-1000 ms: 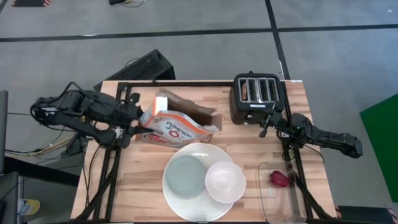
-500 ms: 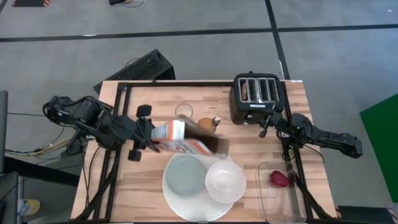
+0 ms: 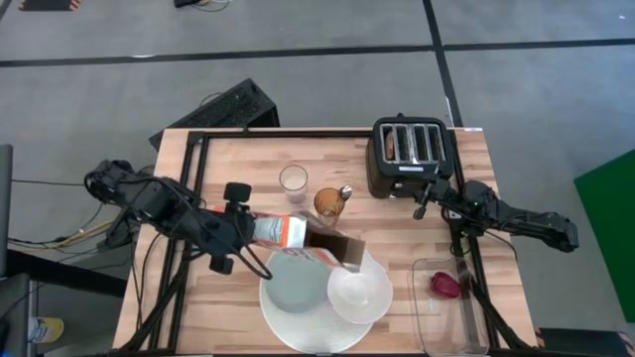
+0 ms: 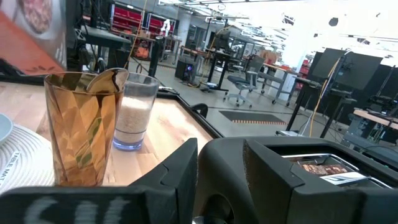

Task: Arrange a breakfast setting
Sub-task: Pour the cereal from the cereal box into the white bowl

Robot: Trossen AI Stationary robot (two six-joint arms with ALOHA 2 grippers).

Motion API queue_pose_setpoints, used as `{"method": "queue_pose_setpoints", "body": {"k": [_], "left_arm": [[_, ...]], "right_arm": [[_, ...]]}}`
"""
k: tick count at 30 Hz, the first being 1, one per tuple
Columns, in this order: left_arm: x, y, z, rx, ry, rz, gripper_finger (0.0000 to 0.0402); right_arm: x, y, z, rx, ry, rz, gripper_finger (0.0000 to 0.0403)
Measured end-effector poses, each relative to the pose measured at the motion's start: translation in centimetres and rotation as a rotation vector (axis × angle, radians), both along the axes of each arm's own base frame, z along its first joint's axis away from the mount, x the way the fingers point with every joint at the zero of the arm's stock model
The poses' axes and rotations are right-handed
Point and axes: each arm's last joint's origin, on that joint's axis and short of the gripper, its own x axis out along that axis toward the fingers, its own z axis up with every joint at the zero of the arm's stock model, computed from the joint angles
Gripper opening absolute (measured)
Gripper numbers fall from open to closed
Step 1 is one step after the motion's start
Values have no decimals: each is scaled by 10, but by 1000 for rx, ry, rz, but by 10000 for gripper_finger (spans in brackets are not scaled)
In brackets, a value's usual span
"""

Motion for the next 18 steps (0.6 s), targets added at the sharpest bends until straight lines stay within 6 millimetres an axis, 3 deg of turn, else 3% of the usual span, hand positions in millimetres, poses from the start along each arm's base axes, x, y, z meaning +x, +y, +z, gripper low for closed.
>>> {"method": "queue_pose_setpoints", "body": {"k": [18], "left_arm": [[23,-12,-30,64,202,1,151]], "right_arm": [[0,0,0,0,0,0,150]]}}
